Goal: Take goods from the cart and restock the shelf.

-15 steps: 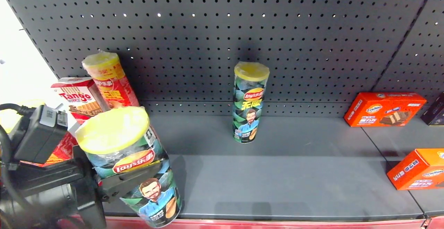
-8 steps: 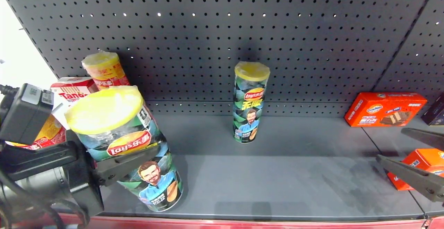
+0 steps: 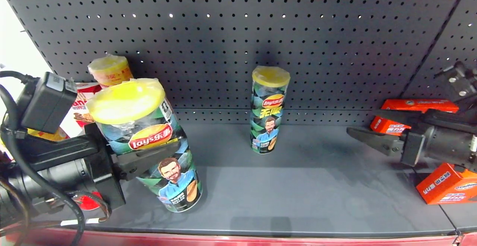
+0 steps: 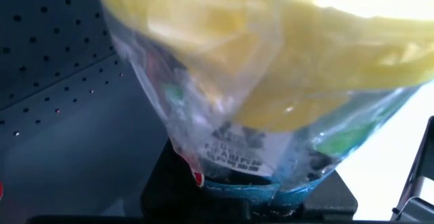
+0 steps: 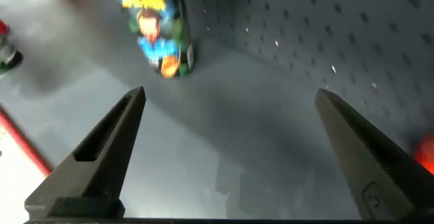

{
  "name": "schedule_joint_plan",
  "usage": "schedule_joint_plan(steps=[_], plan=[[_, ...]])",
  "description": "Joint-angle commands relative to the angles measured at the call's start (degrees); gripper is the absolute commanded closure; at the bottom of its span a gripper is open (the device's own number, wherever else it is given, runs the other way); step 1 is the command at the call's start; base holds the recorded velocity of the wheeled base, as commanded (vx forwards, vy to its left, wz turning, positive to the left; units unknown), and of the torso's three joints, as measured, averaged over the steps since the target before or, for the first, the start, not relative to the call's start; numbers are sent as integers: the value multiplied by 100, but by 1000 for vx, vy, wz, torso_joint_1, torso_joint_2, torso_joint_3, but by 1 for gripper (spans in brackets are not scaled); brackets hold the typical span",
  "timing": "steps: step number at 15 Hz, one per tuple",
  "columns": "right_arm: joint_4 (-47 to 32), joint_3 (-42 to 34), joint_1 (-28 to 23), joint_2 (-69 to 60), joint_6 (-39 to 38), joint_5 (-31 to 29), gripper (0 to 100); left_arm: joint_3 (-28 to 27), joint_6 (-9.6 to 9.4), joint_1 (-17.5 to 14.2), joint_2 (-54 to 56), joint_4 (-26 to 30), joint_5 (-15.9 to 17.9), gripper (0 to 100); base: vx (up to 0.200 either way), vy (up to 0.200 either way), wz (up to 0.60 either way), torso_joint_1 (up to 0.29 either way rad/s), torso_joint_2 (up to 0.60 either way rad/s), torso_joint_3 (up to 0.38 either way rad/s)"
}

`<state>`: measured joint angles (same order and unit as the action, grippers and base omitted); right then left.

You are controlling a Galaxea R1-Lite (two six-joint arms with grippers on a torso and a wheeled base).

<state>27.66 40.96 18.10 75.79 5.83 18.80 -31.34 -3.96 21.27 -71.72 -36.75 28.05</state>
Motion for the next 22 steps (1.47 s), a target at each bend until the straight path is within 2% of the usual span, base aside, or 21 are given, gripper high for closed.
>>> schedule_joint_plan(steps=[1,3,4,5,7,8,10,11,17,22], plan=[[521,501,97,1113,50,282,0,-91,1,0,-150,2,-1,100,0,0,0,0,0,0],[1180,738,97,1623,59,704,0,-179,18,0,-158,2,7,100,0,0,0,0,0,0],[1347,1002,106,1940,59,1100,0,-241,106,0,-158,2,16,100,0,0,0,0,0,0],[1347,1221,97,2115,59,1434,0,-285,185,8,-158,2,16,100,0,0,0,0,0,0],[1374,1529,71,2388,68,2427,0,-285,185,8,-158,10,16,100,0,0,0,0,0,0],[1374,1634,97,2511,68,2682,0,-294,185,17,-167,10,16,100,0,0,0,0,0,0],[1365,1793,176,2696,103,2831,0,-294,185,8,-229,-7,25,100,0,0,0,0,0,0],[1374,2004,220,2854,112,3139,0,-337,185,8,-255,2,25,100,0,0,0,0,0,0],[1374,2715,334,3645,358,3262,0,-759,229,8,-545,-7,25,100,0,0,0,0,0,0],[1418,3102,352,4102,358,3262,0,-812,229,8,-615,-25,34,100,0,0,0,0,0,0]])
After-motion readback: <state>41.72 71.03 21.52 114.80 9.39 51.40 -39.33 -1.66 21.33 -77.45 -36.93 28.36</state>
